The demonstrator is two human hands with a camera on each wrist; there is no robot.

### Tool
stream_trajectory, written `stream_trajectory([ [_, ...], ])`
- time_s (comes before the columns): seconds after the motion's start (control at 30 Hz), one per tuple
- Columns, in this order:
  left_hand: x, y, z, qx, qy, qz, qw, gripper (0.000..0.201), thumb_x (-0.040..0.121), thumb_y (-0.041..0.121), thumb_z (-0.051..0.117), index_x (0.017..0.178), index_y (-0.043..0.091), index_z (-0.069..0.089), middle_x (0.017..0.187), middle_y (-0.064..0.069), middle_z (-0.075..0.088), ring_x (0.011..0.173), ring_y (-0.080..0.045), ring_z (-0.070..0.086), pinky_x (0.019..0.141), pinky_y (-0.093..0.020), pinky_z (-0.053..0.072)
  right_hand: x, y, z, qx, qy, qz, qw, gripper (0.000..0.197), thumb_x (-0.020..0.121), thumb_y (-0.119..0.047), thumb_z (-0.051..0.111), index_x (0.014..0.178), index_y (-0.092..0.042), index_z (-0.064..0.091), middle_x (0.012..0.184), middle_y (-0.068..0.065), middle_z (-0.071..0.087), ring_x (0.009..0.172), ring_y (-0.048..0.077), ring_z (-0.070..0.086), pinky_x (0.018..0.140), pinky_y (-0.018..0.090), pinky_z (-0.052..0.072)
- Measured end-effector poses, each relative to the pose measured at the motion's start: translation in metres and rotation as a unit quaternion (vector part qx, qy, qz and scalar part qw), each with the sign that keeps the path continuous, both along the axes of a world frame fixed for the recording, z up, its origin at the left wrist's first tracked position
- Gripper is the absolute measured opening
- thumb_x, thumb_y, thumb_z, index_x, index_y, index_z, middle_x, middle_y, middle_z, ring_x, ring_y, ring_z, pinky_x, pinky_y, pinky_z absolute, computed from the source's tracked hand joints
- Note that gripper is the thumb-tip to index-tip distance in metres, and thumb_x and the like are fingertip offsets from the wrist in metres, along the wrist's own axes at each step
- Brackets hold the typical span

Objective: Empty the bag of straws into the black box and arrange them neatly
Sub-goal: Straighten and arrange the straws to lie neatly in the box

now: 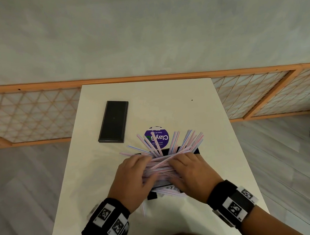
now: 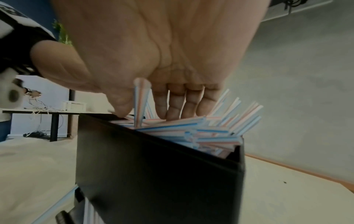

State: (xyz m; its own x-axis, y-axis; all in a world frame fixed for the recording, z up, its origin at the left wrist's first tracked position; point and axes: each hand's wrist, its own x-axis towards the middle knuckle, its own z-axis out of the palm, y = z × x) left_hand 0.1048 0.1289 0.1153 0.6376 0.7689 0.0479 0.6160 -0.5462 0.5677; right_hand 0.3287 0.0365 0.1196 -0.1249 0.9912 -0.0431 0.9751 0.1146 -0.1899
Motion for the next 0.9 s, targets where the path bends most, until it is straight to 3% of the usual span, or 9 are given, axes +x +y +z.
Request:
stream_trajectory([
  [0.1, 0.012, 0.002, 0.001, 0.003, 0.069, -0.074, 0.995, 0.074, 0.083, 0.066, 0.06, 0.144, 0.027, 0.046, 0.14, 0.01, 0.05, 0.126, -0.013, 0.046, 0.108, -0.029, 0.038, -0.007, 0.003, 0.005, 0.013, -0.003, 0.024, 1.0, 0.069, 0.085, -0.07, 0.051, 0.132, -0.02, 0.061, 0.123, -0.003, 0.064, 0.11, 0.024, 0.056, 0.099, 0.041, 0.046],
  [0.17, 0.019, 0.003, -0.004, -0.015, 0.108, -0.079, 0.991, 0.081, 0.085, 0.067, 0.06, 0.15, 0.024, 0.037, 0.144, 0.006, 0.048, 0.13, -0.015, 0.045, 0.11, -0.029, 0.037, -0.007, 0.007, 0.003, -0.016, -0.034, 0.025, 0.999, 0.083, 0.076, -0.079, 0.05, 0.134, -0.02, 0.06, 0.125, -0.002, 0.064, 0.112, 0.025, 0.057, 0.101, 0.042, 0.046],
  [0.3, 0.025, 0.004, -0.009, -0.007, 0.153, -0.073, 0.986, 0.071, 0.093, 0.06, 0.055, 0.15, 0.021, 0.038, 0.143, 0.001, 0.053, 0.129, -0.019, 0.049, 0.11, -0.03, 0.037, -0.001, 0.021, -0.011, -0.11, -0.092, 0.034, 0.989, 0.097, 0.069, -0.084, 0.052, 0.141, -0.02, 0.051, 0.133, 0.001, 0.062, 0.119, 0.028, 0.055, 0.105, 0.047, 0.041],
  [0.5, 0.03, -0.004, -0.014, -0.043, 0.151, -0.083, 0.984, 0.069, 0.098, 0.056, 0.048, 0.155, 0.021, 0.032, 0.153, 0.001, 0.045, 0.139, -0.018, 0.041, 0.119, -0.03, 0.029, -0.003, 0.039, -0.027, -0.156, -0.07, 0.048, 0.984, 0.106, 0.065, -0.072, 0.069, 0.154, -0.028, 0.031, 0.15, 0.003, 0.052, 0.137, 0.029, 0.046, 0.116, 0.05, 0.032],
  [0.6, 0.028, -0.008, -0.019, -0.036, 0.171, -0.096, 0.98, 0.079, 0.097, 0.063, 0.038, 0.159, 0.018, 0.022, 0.159, -0.001, 0.037, 0.144, -0.019, 0.034, 0.122, -0.031, 0.019, -0.004, 0.044, -0.03, -0.15, -0.046, 0.056, 0.986, 0.101, 0.062, -0.071, 0.065, 0.15, -0.034, 0.032, 0.145, -0.001, 0.056, 0.131, 0.028, 0.053, 0.113, 0.05, 0.036],
  [0.7, 0.025, -0.008, -0.023, -0.017, 0.173, -0.102, 0.98, 0.09, 0.087, 0.071, 0.021, 0.16, 0.017, 0.018, 0.159, -0.001, 0.035, 0.144, -0.018, 0.033, 0.123, -0.03, 0.017, -0.001, 0.047, -0.025, -0.138, 0.002, 0.065, 0.988, 0.089, 0.061, -0.067, 0.064, 0.142, -0.039, 0.041, 0.134, -0.007, 0.062, 0.122, 0.022, 0.058, 0.109, 0.043, 0.042],
  [0.8, 0.024, -0.006, -0.028, -0.014, 0.153, -0.099, 0.983, 0.091, 0.088, 0.074, 0.025, 0.16, 0.018, 0.022, 0.158, -0.001, 0.038, 0.143, -0.018, 0.035, 0.123, -0.031, 0.021, 0.004, 0.048, -0.016, -0.13, 0.027, 0.08, 0.988, 0.089, 0.059, -0.073, 0.07, 0.138, -0.039, 0.045, 0.132, -0.008, 0.064, 0.118, 0.019, 0.06, 0.107, 0.035, 0.046],
  [0.9, 0.024, -0.004, -0.031, -0.015, 0.133, -0.099, 0.986, 0.084, 0.092, 0.073, 0.034, 0.158, 0.022, 0.027, 0.154, 0.002, 0.043, 0.139, -0.016, 0.039, 0.12, -0.032, 0.027, 0.007, 0.048, -0.01, -0.123, 0.014, 0.101, 0.987, 0.091, 0.059, -0.084, 0.064, 0.135, -0.039, 0.046, 0.13, -0.008, 0.064, 0.117, 0.019, 0.06, 0.107, 0.038, 0.045],
])
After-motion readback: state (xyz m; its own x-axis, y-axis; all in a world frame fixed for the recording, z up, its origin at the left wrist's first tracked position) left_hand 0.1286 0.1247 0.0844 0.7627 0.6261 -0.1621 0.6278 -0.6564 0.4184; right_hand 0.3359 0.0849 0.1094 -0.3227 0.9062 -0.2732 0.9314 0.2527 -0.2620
